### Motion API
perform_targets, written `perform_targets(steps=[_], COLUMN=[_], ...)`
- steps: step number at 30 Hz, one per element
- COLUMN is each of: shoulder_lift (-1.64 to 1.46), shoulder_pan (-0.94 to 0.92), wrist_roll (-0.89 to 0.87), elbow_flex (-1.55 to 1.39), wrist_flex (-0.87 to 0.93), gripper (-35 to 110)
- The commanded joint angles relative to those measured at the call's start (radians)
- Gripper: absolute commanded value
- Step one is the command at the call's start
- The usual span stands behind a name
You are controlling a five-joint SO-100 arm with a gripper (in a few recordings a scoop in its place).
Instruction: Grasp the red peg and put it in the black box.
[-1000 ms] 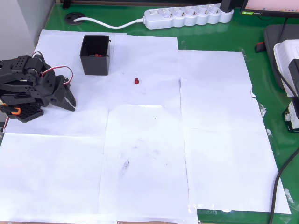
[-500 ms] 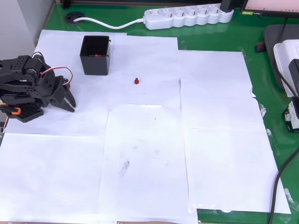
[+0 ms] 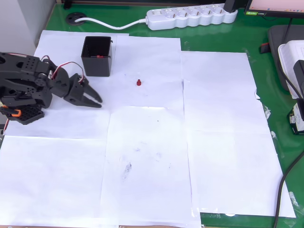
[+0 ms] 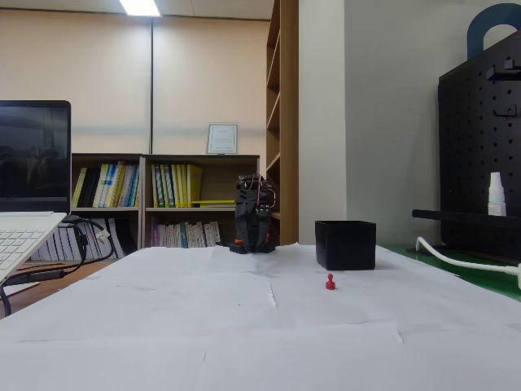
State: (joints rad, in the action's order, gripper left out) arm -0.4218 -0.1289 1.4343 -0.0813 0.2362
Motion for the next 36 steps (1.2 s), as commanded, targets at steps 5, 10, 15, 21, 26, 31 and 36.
perform_targets(steps=[5,10,15,21,26,31,36], shoulder_lift=[-0.327,-0.508,-0.591,-0.646,-0.698,-0.796,-0.962], shoulder_pan=[0.032,0.057,0.106,0.195,0.285,0.322,0.357], wrist_roll=[-0.072,-0.155,-0.249,-0.158,-0.08,-0.061,-0.092], elbow_flex=[-0.034,-0.037,-0.037,-0.037,-0.037,-0.035,-0.031], wrist_flex=[-0.391,-0.664,-0.815,-0.864,-0.884,-1.002,-1.22], gripper=[0,0,0,0,0,0,0])
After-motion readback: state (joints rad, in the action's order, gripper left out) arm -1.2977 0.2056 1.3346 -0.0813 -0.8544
